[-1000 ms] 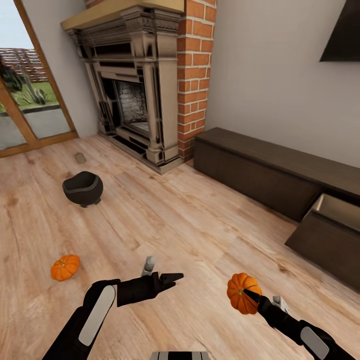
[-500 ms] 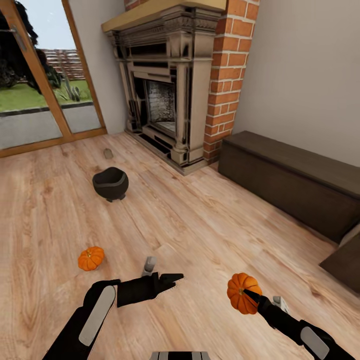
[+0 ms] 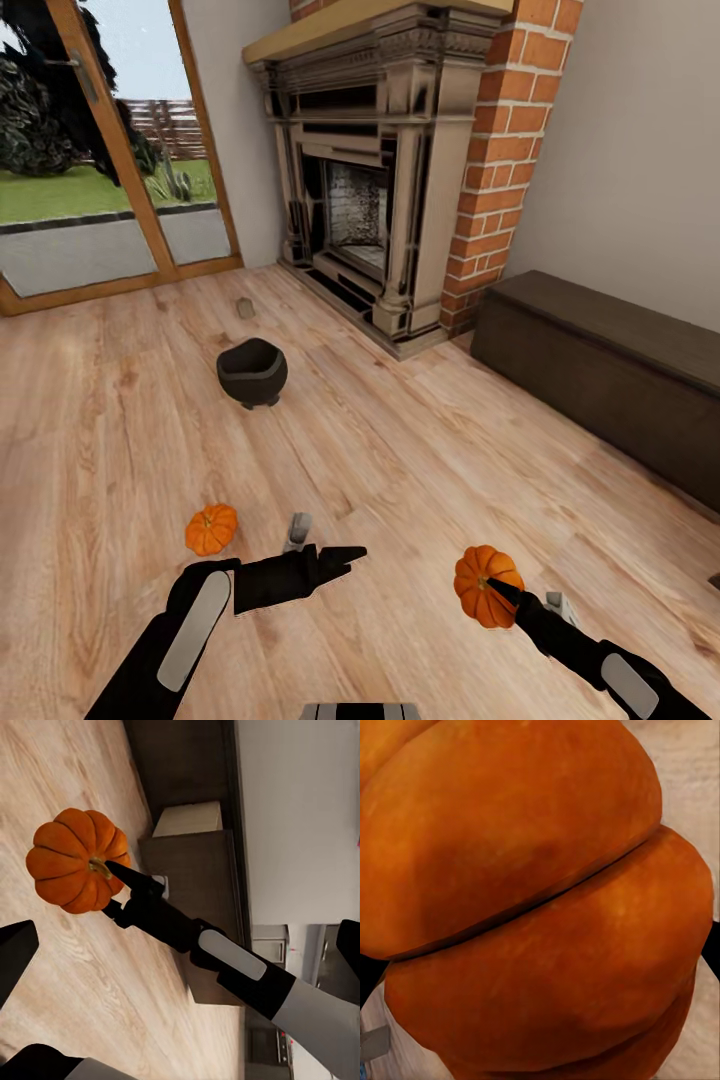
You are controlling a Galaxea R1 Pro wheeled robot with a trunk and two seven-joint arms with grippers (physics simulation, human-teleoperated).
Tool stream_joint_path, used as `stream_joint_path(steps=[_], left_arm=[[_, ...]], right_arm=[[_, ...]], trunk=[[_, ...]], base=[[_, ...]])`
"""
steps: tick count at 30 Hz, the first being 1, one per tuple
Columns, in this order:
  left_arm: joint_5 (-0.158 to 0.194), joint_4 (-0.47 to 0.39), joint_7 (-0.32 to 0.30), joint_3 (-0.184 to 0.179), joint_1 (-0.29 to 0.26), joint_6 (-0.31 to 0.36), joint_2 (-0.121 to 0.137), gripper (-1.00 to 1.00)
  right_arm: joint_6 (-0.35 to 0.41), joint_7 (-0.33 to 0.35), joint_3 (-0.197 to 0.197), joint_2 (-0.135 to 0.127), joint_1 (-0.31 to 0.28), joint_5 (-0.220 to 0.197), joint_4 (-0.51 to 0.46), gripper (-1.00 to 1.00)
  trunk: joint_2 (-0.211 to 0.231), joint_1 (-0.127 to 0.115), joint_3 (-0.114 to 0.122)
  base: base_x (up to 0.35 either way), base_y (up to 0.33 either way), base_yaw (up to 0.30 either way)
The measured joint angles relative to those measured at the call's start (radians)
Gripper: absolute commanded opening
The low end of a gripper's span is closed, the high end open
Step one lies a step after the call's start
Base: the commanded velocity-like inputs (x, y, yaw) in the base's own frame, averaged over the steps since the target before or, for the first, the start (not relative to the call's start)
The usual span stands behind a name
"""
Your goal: Place each of the two pumpkins and all three candles from the living room inside a cabinet in the living room (use any cabinet), then make sure every cabinet is closed, and position the cauldron so it is next to a table in the living room.
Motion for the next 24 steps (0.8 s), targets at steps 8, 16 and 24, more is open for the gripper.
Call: stream_joint_path(steps=[8,16,24], left_arm=[[0.0,0.0,0.0,0.0,0.0,0.0,-0.001,1.0],[0.0,0.0,0.0,0.0,0.0,0.0,-0.001,1.0],[0.0,0.001,0.0,0.0,0.0,0.0,-0.001,1.0]], right_arm=[[0.001,-0.004,-0.002,0.0,0.0,-0.003,-0.001,-1.0],[0.002,-0.003,-0.002,0.0,0.0,-0.003,-0.001,-1.0],[0.002,-0.007,-0.002,0.0,0.0,-0.003,-0.001,-1.0]], trunk=[[0.0,0.0,0.0],[0.0,0.0,0.002],[0.0,0.0,0.002]], base=[[0.122,0.045,0.011],[0.106,0.001,0.114],[0.089,0.0,0.003]])
